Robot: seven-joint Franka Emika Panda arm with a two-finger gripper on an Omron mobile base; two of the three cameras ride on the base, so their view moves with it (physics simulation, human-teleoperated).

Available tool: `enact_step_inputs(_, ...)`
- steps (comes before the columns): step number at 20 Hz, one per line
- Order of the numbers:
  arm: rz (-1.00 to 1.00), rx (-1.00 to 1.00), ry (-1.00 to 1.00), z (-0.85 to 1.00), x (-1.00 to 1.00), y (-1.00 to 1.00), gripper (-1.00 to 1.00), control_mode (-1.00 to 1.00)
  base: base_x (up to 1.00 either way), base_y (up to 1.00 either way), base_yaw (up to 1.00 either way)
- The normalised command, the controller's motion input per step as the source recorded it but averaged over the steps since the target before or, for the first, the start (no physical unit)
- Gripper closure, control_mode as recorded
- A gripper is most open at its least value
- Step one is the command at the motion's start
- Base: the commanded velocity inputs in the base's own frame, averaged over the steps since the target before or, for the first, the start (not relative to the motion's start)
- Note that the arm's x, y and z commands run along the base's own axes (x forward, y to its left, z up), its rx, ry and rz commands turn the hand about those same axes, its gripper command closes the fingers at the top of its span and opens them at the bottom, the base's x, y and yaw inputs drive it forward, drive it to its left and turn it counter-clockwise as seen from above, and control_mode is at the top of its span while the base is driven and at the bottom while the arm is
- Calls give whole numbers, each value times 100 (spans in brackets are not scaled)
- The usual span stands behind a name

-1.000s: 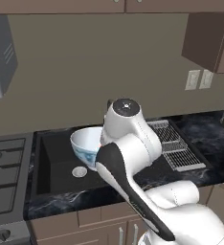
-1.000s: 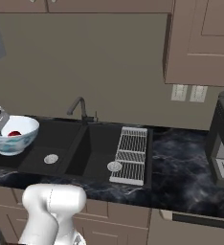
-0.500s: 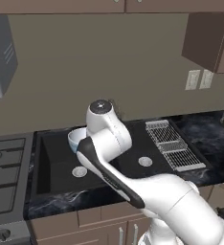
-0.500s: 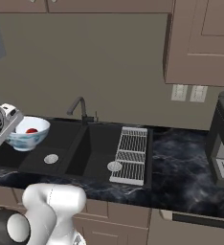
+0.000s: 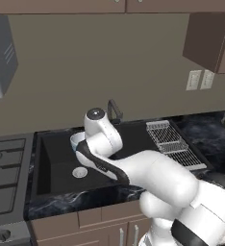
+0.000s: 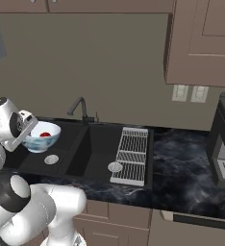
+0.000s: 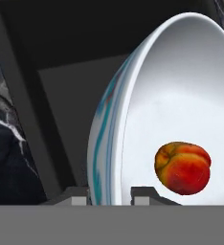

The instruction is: Pick the peach from the cabinet and place it in the bowl. Then pick the bowl and place it in the sink. Then turn on the sink facuet.

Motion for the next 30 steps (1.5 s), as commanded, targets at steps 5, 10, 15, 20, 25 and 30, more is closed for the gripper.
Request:
enact_step_inputs(5, 0, 0, 0, -47, 53, 0, 100, -100, 0, 0, 0)
enact_step_inputs(10, 0, 0, 0, -45, 36, 7, 100, -100, 0, 0, 0)
enact_step_inputs(15, 0, 0, 0, -46, 26, 13, 100, -100, 0, 0, 0)
enact_step_inputs(20, 0, 0, 0, -48, 33, 21, 100, -100, 0, 0, 0)
enact_step_inputs(25, 0, 0, 0, -35, 29, 31, 100, -100, 0, 0, 0)
enact_step_inputs(30, -1, 0, 0, -17, 7, 31, 100, -100, 0, 0, 0)
